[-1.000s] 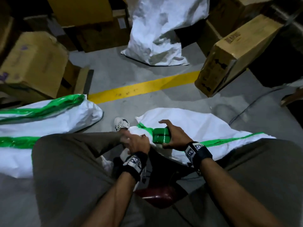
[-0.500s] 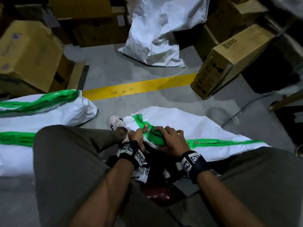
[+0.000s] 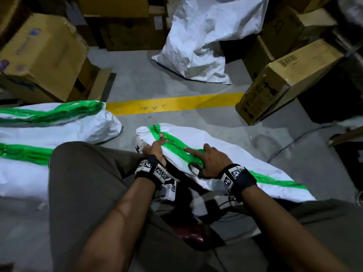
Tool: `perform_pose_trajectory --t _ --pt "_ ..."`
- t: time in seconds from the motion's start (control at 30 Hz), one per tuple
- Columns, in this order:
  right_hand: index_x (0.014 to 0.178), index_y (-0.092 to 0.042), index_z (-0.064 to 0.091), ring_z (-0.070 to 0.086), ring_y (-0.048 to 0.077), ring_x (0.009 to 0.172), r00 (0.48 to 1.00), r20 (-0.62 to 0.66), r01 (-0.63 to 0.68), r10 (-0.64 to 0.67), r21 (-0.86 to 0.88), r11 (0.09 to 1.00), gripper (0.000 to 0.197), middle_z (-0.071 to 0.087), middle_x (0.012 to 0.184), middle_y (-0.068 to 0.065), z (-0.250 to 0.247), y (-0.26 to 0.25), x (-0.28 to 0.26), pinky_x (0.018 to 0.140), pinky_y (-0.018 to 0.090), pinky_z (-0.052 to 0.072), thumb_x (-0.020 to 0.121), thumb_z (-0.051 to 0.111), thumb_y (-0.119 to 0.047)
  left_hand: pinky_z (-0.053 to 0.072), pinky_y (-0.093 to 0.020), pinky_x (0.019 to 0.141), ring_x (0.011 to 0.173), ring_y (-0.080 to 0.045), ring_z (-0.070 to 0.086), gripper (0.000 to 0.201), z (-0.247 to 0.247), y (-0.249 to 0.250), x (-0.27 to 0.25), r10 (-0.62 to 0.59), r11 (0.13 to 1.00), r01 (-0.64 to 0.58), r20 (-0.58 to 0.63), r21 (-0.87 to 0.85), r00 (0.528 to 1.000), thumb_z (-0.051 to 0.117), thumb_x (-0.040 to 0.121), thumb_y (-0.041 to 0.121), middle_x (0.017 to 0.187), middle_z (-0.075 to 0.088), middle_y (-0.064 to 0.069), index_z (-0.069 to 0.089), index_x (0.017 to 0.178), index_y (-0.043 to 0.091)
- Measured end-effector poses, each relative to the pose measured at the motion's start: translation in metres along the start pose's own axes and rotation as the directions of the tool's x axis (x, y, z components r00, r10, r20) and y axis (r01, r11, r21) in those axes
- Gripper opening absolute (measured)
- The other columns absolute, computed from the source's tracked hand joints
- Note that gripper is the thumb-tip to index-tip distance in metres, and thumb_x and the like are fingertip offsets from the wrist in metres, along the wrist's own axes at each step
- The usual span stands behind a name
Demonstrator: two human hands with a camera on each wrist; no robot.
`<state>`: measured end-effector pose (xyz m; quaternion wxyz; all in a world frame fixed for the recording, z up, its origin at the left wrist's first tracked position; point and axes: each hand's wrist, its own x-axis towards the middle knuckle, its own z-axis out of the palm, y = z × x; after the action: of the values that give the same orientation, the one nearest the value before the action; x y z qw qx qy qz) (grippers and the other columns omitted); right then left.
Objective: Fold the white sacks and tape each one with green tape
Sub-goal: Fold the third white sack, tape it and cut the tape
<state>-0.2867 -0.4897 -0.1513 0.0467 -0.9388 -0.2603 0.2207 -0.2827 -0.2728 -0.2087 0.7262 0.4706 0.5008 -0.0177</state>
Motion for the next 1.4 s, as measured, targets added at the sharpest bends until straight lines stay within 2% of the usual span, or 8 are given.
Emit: perform_pose_trajectory --t 0.13,0.27,0.33,0.47,0.8,1.03,1.23,1.4 --pt "0.152 -0.054 0.020 0.045 0.035 0.108 0.996 0.069 -0.067 0.052 0.223 0.973 0.072 0.040 0.108 0.010 0.015 -0.002 -0.001 0.097 0.048 0.043 0.087 0.051 -0.053 0.052 -0.052 0.097 0.106 -0.033 0.067 0.054 -0.004 -0.001 -0.008 -0.069 0.985 0.093 0.166 -0.143 0.984 0.060 0.094 0.052 0.116 0.069 -0.019 0.066 0.120 0.005" --pt "0.152 -0.047 0.029 0.051 0.037 0.106 0.995 0.088 -0.072 0.042 0.372 0.925 0.072 0.039 0.101 0.007 0.030 -0.021 0.012 0.091 0.037 0.041 0.092 0.060 -0.024 0.058 -0.041 0.080 0.084 -0.027 0.075 0.041 -0.003 -0.015 -0.027 -0.066 0.935 0.197 0.400 -0.296 0.914 0.053 0.103 0.033 0.094 0.077 -0.014 0.080 0.082 0.010" --pt "0.152 -0.043 0.031 0.053 0.039 0.108 0.993 0.108 -0.087 0.049 0.389 0.917 0.068 0.044 0.108 0.011 0.033 -0.035 0.020 0.093 0.038 0.043 0.093 0.059 -0.025 0.054 -0.056 0.093 0.105 -0.039 0.069 0.026 -0.003 -0.026 -0.024 -0.073 0.960 0.175 0.408 -0.220 0.910 0.077 0.087 0.027 0.121 0.068 -0.023 0.075 0.104 0.007" --pt "0.151 -0.037 0.036 0.057 0.042 0.104 0.996 0.046 -0.085 0.072 0.441 0.893 0.062 0.045 0.109 0.010 0.039 -0.057 0.030 0.088 0.039 0.045 0.093 0.060 -0.033 0.054 -0.060 0.093 0.111 -0.037 0.067 0.091 -0.014 -0.092 0.063 -0.201 0.978 0.209 0.209 -0.015 0.957 0.095 0.059 0.046 0.136 0.060 -0.021 0.060 0.133 0.007" --pt "0.132 -0.037 0.036 0.053 0.026 0.116 0.976 -0.189 0.044 0.107 0.656 0.754 0.070 0.048 0.128 0.002 0.041 -0.046 0.015 0.094 0.044 0.049 0.069 0.061 -0.022 0.054 -0.047 0.094 0.106 -0.036 0.069 0.029 -0.012 -0.037 -0.005 0.187 0.962 -0.148 -0.157 0.231 0.970 0.078 0.083 0.021 0.114 0.071 -0.019 0.067 0.108 0.011" --pt "0.131 -0.044 0.060 0.059 0.024 0.097 0.990 -0.112 0.121 -0.089 0.321 0.939 0.057 0.047 0.098 -0.003 0.015 -0.012 0.003 0.083 0.032 0.050 0.076 0.050 -0.059 0.044 -0.036 0.075 0.109 -0.032 0.065 0.049 -0.012 0.000 0.000 0.151 0.941 -0.092 -0.160 0.326 0.975 0.071 0.091 0.028 0.120 0.066 -0.021 0.061 0.121 -0.010" --pt "0.146 -0.063 0.023 0.056 0.032 0.114 0.990 0.117 0.090 -0.073 -0.145 0.985 0.060 0.054 0.117 0.007 -0.012 -0.016 0.006 0.088 0.039 0.044 0.092 0.045 -0.050 0.060 -0.047 0.068 0.089 -0.031 0.072 0.106 -0.019 -0.011 0.038 0.126 0.967 -0.065 -0.244 0.246 0.961 0.072 0.049 0.070 0.115 0.070 -0.019 0.059 0.125 -0.003" --pt "0.147 -0.060 0.026 0.057 0.039 0.107 0.970 0.234 0.039 -0.070 0.133 0.990 0.065 0.041 0.105 0.009 0.000 -0.023 0.011 0.090 0.038 0.043 0.093 0.056 -0.039 0.056 -0.060 0.085 0.099 -0.035 0.071 0.047 -0.020 -0.008 0.008 -0.038 0.976 0.060 0.109 -0.211 0.993 0.085 0.079 0.028 0.122 0.069 -0.019 0.068 0.119 0.010"
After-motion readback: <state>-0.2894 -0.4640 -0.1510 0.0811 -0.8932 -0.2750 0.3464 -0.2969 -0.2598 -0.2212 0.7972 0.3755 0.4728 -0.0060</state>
